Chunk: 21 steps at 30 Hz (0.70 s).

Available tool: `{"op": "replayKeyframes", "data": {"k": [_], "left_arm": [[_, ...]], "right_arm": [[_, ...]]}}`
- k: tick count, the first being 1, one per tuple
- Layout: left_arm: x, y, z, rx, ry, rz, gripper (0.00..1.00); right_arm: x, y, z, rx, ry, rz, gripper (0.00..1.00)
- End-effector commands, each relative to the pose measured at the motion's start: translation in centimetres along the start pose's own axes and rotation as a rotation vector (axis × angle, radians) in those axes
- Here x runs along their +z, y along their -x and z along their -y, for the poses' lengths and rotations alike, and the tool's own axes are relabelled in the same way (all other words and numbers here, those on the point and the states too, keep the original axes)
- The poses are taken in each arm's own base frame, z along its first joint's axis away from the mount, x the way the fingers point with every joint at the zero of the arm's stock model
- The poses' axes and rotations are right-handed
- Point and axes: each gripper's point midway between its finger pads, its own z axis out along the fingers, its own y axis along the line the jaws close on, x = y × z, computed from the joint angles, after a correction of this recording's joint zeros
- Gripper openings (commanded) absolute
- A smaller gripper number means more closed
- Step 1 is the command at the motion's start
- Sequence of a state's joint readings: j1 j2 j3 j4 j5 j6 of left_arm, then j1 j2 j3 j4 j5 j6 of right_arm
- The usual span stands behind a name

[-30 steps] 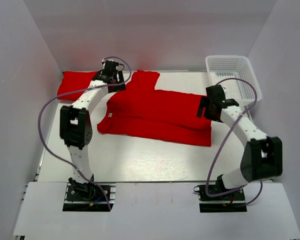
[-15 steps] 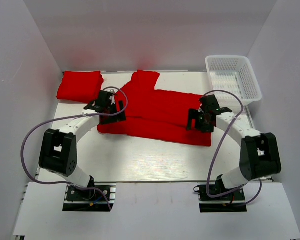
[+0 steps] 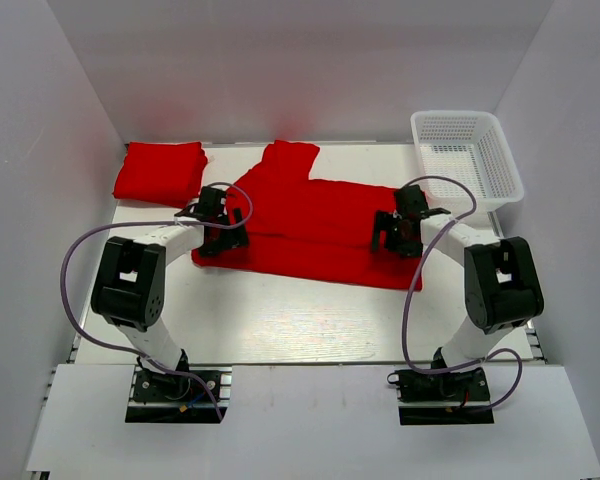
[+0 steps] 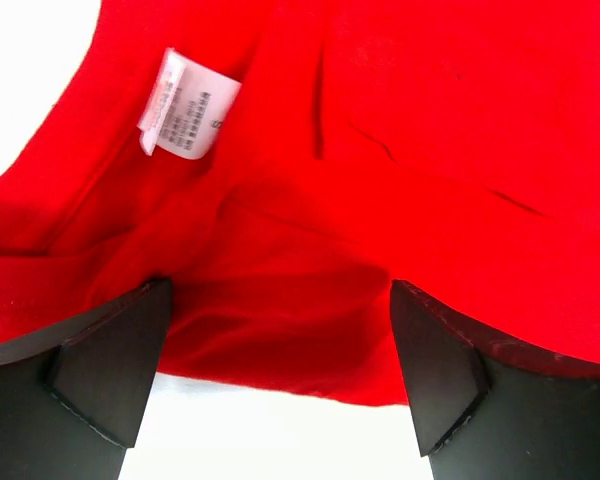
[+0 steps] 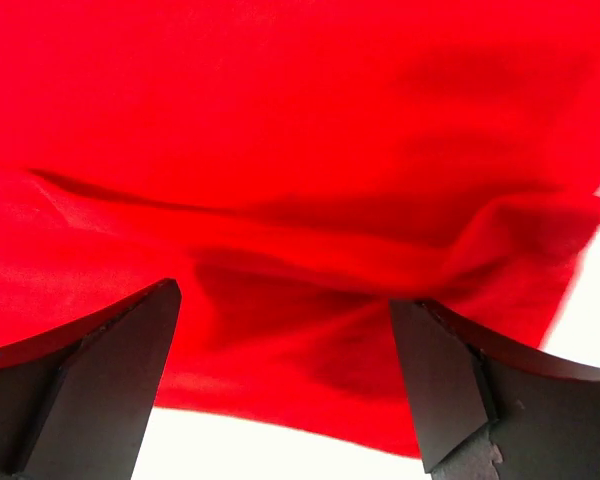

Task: Fold and stack the t-shirts
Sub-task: Fold the flattened tshirt in 1/3 of the way

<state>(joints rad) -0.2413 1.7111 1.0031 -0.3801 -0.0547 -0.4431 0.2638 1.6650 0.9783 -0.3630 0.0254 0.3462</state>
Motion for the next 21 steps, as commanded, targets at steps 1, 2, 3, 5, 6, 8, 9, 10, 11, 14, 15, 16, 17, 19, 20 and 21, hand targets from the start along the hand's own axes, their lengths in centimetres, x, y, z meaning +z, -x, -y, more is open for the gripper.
{"op": "replayKeyframes", "data": {"k": [1,2,3,5,6,8,9,10,11,14,15,16,17,19,20,21], "left_arm": [[-0.1,-0.2,-2.3,-0.043,0.077,0.012,1.00],[0.1,-0.7,-2.5,-0.042,0.080,0.005,1.00],[-0.1,-0.5,-2.5,-0.051,0.065,0.007,1.00],[0.0,-0.8,-2.6,-0.059,0.053,-0.002,1.00],[0.2,-1.4,-2.9,-0.058,0.064,-0.026,1.00],[0.0,-1.4,-2.9,-0.057,0.068,-0.034,1.00],[-0.4,-1.0,-2.7,-0.058,0.063,-0.025,1.00],[-0.7,-0.9,-2.1,-0.059,0.033,-0.025,1.00],[-1.2,-0.2,-1.6,-0.060,0.011,-0.007,1.00],[-3.2,2.2,-0.1,-0.062,-0.061,0.075,1.00],[-3.6,2.8,0.2,-0.063,-0.070,0.095,1.00],[-4.1,3.7,0.5,-0.063,-0.083,0.122,1.00],[-4.1,3.7,0.5,-0.063,-0.083,0.123,1.00],[-4.2,4.2,0.7,-0.063,-0.087,0.132,1.00],[-3.8,4.1,0.7,-0.063,-0.086,0.130,1.00],[-3.5,4.2,0.7,-0.063,-0.086,0.130,1.00]], "right_arm": [[-0.7,4.0,1.0,0.041,-0.098,0.112,0.90],[-1.0,4.7,1.3,0.043,-0.127,0.128,0.90],[-1.1,4.5,1.6,0.043,-0.145,0.117,0.90],[-1.4,4.9,2.1,0.035,-0.169,0.124,0.90],[-1.3,4.3,2.5,0.029,-0.186,0.102,0.90],[-1.5,4.0,2.5,0.028,-0.186,0.089,0.90],[-1.4,3.4,2.3,0.019,-0.185,0.073,0.90],[-2.0,3.0,2.0,0.004,-0.157,0.067,0.90],[-2.2,2.8,1.7,-0.002,-0.141,0.068,0.90],[-3.7,2.1,0.3,-0.064,-0.050,0.073,0.90],[-4.4,1.9,-0.6,-0.082,-0.002,0.078,0.90],[-5.0,1.4,-0.7,-0.110,0.004,0.071,0.90],[-5.2,1.1,-1.0,-0.123,0.013,0.065,0.90],[-5.7,0.5,-1.0,-0.141,0.019,0.062,0.90],[-5.7,0.3,-1.3,-0.150,0.027,0.063,0.90],[-5.6,0.2,-1.2,-0.150,0.027,0.063,0.90]]}}
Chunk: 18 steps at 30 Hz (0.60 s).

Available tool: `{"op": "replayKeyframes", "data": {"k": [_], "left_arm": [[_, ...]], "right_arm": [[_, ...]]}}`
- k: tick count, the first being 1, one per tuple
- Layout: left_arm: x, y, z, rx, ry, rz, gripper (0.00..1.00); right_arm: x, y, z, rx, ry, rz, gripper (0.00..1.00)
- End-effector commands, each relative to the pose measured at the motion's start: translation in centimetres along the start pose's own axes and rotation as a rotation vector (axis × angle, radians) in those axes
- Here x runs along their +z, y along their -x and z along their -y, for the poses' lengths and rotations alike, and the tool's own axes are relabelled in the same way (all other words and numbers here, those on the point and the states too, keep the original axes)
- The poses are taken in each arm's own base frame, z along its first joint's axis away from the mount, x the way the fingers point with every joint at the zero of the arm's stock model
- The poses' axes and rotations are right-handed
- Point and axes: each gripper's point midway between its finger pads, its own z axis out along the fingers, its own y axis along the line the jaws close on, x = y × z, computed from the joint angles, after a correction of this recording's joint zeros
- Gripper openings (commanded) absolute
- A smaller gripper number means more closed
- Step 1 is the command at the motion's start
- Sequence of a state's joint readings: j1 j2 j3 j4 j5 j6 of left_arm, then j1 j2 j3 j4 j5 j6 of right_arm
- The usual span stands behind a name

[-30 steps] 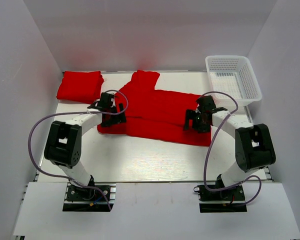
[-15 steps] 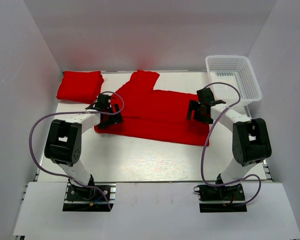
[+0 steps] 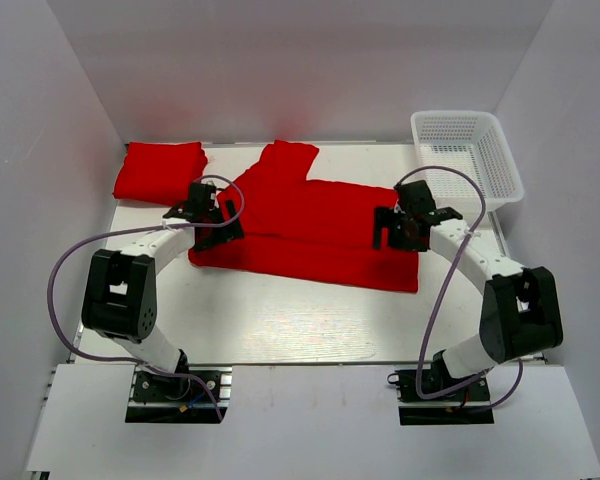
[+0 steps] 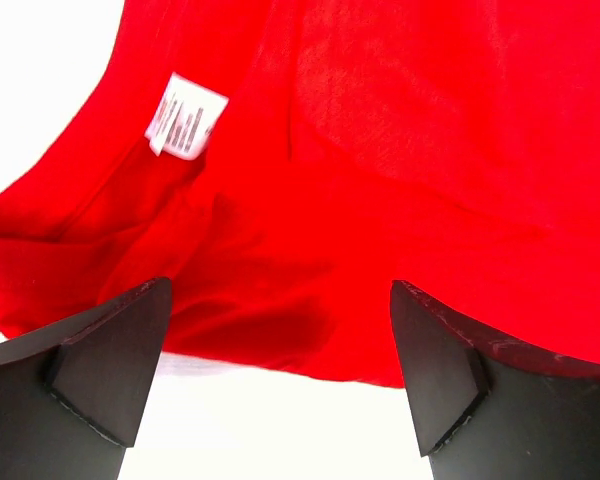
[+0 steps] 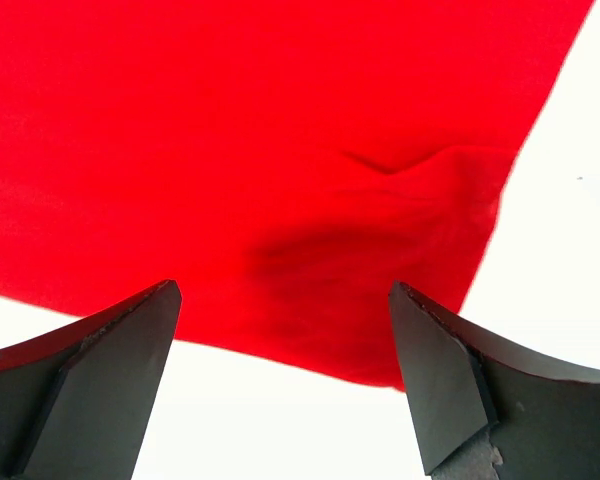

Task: Fold and stack the t-shirts
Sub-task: Fold the flattened tshirt in 1/3 of the way

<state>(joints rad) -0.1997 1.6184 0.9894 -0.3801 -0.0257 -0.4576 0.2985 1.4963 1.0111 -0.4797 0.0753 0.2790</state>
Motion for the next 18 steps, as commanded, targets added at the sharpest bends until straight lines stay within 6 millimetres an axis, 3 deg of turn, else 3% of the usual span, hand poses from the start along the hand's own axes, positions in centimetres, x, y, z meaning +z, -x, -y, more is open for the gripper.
{"op": "replayKeyframes", "data": {"k": [1,7,10,14,18], "left_arm": [[-0.9,2.2,1.2,-0.011,-0.048,0.062,1.00],[1.5,1.4,-0.6,-0.039,0.007,0.049,1.00],[1.7,0.8,-1.3,-0.066,0.034,0.026,1.00],[1.7,-1.8,-3.1,-0.096,0.071,-0.011,1.00],[0.7,-6.4,-5.0,-0.126,0.112,-0.087,1.00]], "right_arm": [[-0.2,-2.0,-0.8,-0.048,0.053,-0.040,0.90],[1.7,-3.8,-1.8,-0.007,0.105,-0.089,0.90],[2.3,-4.8,-1.7,0.029,0.100,-0.107,0.90],[2.8,-6.0,0.0,0.066,0.023,-0.116,0.90],[3.0,-8.6,2.1,0.121,-0.087,-0.165,0.90]]}}
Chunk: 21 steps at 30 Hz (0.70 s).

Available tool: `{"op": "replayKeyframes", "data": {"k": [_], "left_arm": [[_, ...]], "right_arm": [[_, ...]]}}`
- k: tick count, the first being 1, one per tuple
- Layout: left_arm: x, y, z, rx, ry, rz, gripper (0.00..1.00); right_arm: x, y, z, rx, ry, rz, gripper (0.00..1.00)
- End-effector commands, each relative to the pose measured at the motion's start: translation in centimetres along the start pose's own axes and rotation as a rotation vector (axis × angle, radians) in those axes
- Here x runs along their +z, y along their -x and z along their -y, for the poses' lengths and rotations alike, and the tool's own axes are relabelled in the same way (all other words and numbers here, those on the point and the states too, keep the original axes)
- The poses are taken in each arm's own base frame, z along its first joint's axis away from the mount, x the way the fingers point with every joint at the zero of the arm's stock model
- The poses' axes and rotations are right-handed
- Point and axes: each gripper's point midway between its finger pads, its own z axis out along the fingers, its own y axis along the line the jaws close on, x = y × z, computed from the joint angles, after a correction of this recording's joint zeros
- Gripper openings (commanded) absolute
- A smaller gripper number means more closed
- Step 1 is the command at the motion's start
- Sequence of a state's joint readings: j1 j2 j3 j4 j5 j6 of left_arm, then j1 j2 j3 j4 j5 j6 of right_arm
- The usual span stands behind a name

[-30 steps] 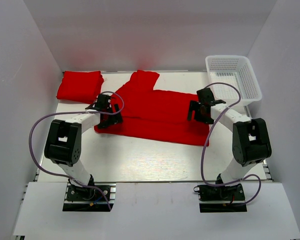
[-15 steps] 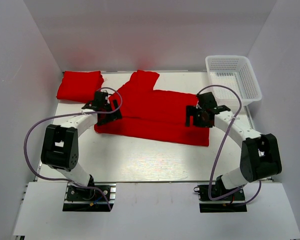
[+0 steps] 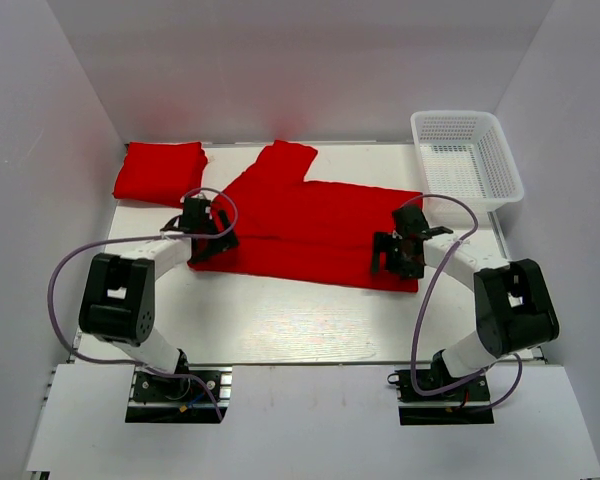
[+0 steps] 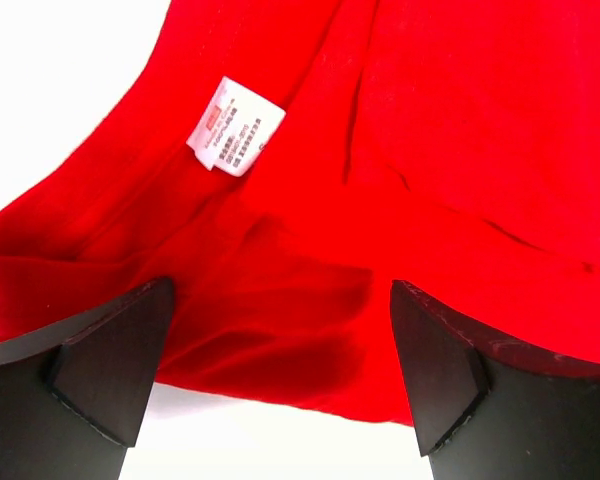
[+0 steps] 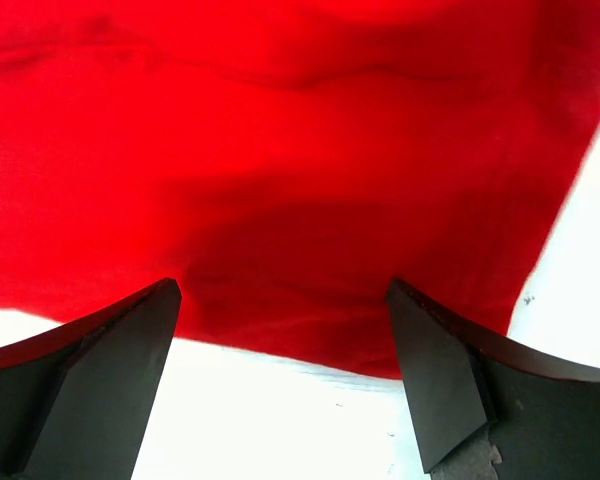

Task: Fold and stack the t-shirts
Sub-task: Fold the flattened tshirt in 1/3 of the way

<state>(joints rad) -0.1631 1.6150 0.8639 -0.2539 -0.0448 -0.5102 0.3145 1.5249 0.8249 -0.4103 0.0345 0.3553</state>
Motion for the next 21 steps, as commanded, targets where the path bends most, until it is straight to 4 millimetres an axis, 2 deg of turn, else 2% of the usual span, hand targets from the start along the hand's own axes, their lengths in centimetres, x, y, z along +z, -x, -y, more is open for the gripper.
{"op": "replayKeyframes", "data": {"k": [1,2,4,5,8,9,10,11,12,13,15,16,18,19,21], "left_arm": [[-1.6,-4.8,-3.0,-0.042,0.066,-0.096,1.00],[-1.9,-6.8,-3.6,-0.059,0.065,-0.136,1.00],[-2.7,-8.0,-3.8,-0.088,0.049,-0.143,1.00],[-3.8,-9.5,-4.2,-0.087,0.051,-0.159,1.00],[-5.7,-11.6,-4.8,-0.112,0.051,-0.202,1.00],[-6.8,-10.9,-4.5,-0.113,0.026,-0.164,1.00],[-7.4,-10.6,-4.7,-0.112,0.035,-0.145,1.00],[-8.1,-9.2,-4.4,-0.112,0.032,-0.100,1.00],[-8.9,-8.6,-4.4,-0.112,0.037,-0.085,1.00],[-10.1,-6.0,-3.2,-0.107,-0.004,-0.005,1.00],[-11.2,-4.1,-2.5,-0.099,-0.011,0.037,1.00],[-12.3,-1.9,-1.8,-0.090,-0.020,0.092,1.00],[-12.5,-0.6,-1.5,-0.080,-0.005,0.095,1.00],[-13.0,0.8,-0.7,-0.069,-0.018,0.118,1.00],[-12.3,1.0,-0.6,-0.053,0.003,0.085,1.00]], "right_arm": [[0.4,-1.7,1.8,0.101,-0.092,-0.018,0.90],[0.4,-2.3,2.3,0.118,-0.117,-0.024,0.90],[0.0,-3.1,2.8,0.147,-0.131,-0.029,0.90],[-0.1,-3.9,3.0,0.169,-0.138,-0.036,0.90],[-0.8,-5.4,3.5,0.187,-0.144,-0.051,0.90],[-0.8,-6.1,3.5,0.188,-0.142,-0.065,0.90],[-1.3,-5.9,3.1,0.185,-0.118,-0.048,0.90],[-1.6,-5.8,3.1,0.182,-0.107,-0.030,0.90],[-1.9,-5.6,2.9,0.170,-0.094,-0.021,0.90],[-2.5,-4.9,2.6,0.148,-0.076,0.009,0.90],[-3.4,-3.4,2.0,0.122,-0.058,0.040,0.90],[-4.2,-2.5,1.8,0.105,-0.056,0.060,0.90],[-5.0,-0.9,1.6,0.086,-0.059,0.095,0.90],[-5.4,-0.3,1.6,0.086,-0.064,0.113,0.90],[-5.7,0.1,1.7,0.079,-0.072,0.121,0.90]]}}
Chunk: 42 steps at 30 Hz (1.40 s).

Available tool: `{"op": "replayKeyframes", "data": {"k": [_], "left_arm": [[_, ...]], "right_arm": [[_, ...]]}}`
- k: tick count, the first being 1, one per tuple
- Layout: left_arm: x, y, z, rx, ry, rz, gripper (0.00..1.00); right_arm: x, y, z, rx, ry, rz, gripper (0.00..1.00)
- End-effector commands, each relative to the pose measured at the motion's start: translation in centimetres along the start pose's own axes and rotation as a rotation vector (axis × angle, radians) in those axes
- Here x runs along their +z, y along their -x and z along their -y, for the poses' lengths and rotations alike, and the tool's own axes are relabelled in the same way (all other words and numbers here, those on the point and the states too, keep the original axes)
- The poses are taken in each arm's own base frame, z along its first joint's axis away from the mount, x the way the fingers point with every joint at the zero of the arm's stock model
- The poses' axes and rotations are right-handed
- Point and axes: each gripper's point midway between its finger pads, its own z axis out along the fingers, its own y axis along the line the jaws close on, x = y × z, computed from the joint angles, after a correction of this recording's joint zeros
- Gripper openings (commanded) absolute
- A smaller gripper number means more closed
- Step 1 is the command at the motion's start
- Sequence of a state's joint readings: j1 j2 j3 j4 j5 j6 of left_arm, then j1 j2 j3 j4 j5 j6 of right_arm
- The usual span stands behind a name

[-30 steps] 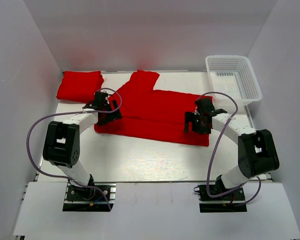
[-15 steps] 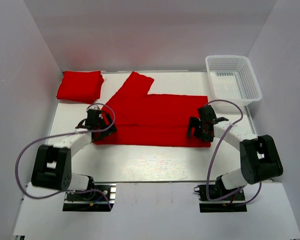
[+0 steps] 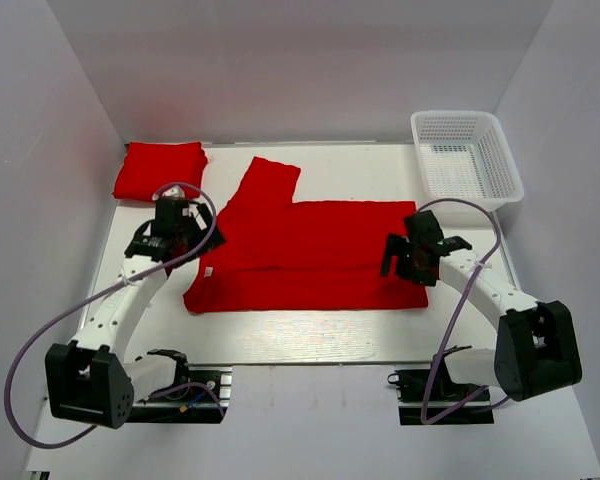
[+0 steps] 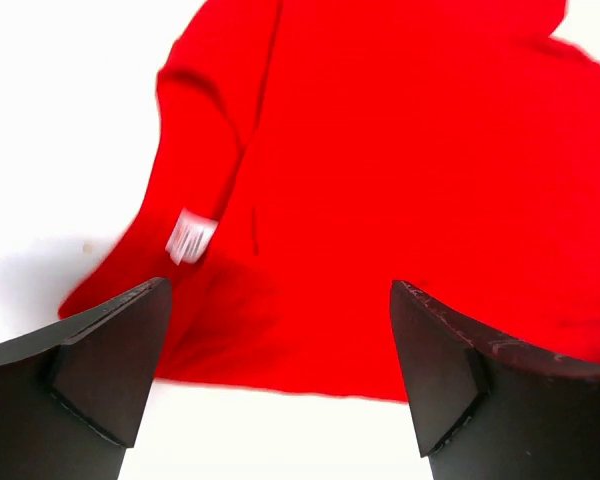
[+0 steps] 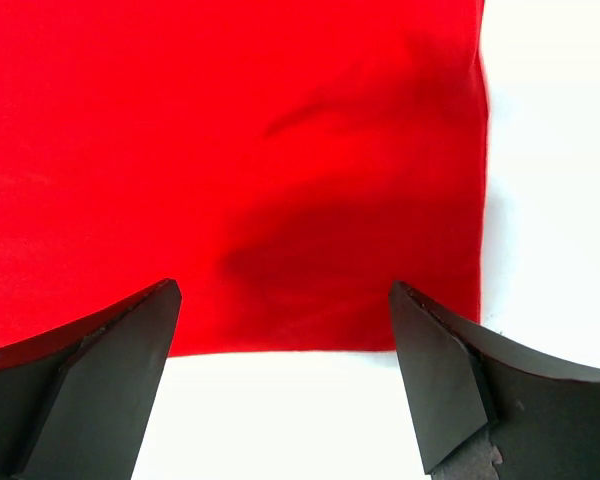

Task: Fold and stack the t-shirts
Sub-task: Fold the flattened tshirt in 1/3 of the way, then grap the side of the flattened tshirt furthest away from the robot with both arms

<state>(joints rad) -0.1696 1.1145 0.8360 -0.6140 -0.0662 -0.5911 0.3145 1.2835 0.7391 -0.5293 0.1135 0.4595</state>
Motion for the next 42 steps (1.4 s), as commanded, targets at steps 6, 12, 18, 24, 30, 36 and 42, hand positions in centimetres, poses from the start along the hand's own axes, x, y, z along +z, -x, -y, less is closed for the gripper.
{"op": "replayKeyframes", "data": {"k": [6,12,18,24,30,36,42], "left_arm": [[2.0,-1.5,2.1,0.045,-0.087,-0.118,0.92],[3.4,-3.2,1.2,0.042,-0.059,-0.148,0.92],[4.5,0.1,3.0,0.060,-0.066,-0.094,0.99],[6.3,6.5,6.6,0.093,-0.074,-0.004,1.00],[10.0,11.7,9.7,0.167,-0.083,0.057,1.00],[17.3,17.7,13.5,0.271,-0.085,0.128,1.00],[23.2,23.4,18.6,0.338,-0.194,0.273,1.00]], "right_arm": [[-1.8,2.7,0.0,-0.013,-0.026,0.068,0.90],[-1.5,2.3,0.5,-0.011,-0.051,0.055,0.90],[-1.6,3.6,0.1,-0.003,-0.052,0.077,0.90],[-2.1,7.7,-1.7,-0.001,-0.030,0.156,0.90],[-2.1,13.9,-1.7,0.022,-0.125,0.317,0.90],[-0.8,19.2,-3.3,0.088,-0.163,0.436,0.90],[-0.5,22.9,-5.0,0.098,-0.187,0.497,0.90]]}}
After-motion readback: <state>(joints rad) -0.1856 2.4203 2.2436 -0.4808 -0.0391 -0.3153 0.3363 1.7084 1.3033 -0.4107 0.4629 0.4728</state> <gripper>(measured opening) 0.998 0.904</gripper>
